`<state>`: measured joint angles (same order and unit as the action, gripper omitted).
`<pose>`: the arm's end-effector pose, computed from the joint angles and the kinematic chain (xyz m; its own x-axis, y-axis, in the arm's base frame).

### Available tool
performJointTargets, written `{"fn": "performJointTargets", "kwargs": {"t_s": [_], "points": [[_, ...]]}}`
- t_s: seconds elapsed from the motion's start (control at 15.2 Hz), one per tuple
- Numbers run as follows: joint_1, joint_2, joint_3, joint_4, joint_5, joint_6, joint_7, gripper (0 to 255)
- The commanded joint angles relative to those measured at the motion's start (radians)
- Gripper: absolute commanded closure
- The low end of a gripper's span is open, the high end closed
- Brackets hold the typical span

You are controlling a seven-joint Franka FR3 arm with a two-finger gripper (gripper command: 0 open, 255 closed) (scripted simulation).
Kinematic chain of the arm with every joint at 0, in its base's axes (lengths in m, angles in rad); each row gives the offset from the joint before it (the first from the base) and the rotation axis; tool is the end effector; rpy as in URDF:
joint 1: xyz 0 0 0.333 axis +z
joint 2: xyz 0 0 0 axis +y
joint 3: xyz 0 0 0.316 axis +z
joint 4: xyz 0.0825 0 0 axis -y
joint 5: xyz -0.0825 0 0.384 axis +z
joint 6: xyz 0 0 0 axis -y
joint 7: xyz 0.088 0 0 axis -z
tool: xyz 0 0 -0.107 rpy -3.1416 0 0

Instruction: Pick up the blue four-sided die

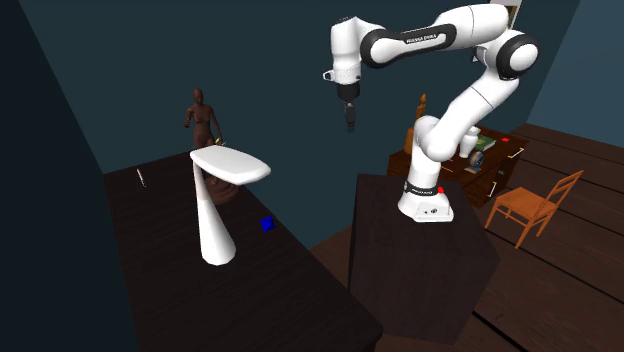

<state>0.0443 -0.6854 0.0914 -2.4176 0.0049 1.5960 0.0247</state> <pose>0.3256 0.0497 0.5306 0.9873 0.0812 -0.1362 0.0896 -0.9944 0.0563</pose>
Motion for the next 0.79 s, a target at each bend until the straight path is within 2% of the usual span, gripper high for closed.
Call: {"fn": "performJointTargets", "kwargs": {"t_s": [0.0,0.73], "points": [[0.013,0.056,0.027,0.0,0.021,0.065,0.027,0],[0.057,0.387,0.152,0.084,0.062,0.359,0.149,0]]}}
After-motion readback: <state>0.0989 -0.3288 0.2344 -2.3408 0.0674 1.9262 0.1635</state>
